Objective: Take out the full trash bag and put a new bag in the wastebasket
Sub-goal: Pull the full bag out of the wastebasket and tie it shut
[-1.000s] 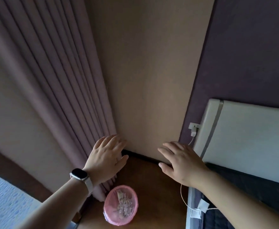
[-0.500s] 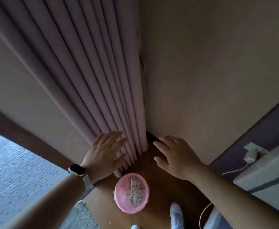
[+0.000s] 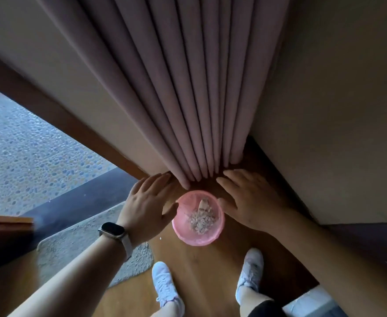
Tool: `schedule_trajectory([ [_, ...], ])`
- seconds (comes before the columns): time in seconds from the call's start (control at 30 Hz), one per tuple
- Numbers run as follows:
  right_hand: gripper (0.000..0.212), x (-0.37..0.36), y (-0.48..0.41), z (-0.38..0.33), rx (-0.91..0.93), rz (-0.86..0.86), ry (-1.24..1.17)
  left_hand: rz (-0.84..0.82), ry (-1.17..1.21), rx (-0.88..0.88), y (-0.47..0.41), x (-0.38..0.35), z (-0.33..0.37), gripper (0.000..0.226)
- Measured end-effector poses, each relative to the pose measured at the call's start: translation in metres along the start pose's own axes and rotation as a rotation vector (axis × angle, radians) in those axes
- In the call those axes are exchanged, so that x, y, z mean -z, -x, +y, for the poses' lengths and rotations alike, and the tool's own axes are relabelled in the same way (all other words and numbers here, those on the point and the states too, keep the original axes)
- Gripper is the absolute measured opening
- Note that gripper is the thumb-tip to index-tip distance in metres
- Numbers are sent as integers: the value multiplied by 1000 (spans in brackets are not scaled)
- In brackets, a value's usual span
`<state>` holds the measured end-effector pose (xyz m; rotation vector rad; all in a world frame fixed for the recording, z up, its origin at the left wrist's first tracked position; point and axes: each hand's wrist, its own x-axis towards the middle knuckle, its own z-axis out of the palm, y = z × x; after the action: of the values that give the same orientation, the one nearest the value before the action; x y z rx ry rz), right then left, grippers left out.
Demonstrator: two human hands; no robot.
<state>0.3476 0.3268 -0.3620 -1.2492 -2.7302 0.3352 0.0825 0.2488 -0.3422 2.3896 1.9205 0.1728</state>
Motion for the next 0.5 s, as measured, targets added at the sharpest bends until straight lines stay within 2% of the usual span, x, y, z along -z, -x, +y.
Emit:
schedule_trajectory([
  [0.17, 56, -130, 10, 5, 12, -177, -22, -123, 1, 81, 41, -136, -20, 53],
  [0.3, 63, -223, 24, 9, 49, -245, -30, -170, 4, 154, 75, -231, -28, 54],
  [0.5, 58, -307, 58, 10, 72, -279, 19, -150, 3, 230, 128, -313, -22, 51],
])
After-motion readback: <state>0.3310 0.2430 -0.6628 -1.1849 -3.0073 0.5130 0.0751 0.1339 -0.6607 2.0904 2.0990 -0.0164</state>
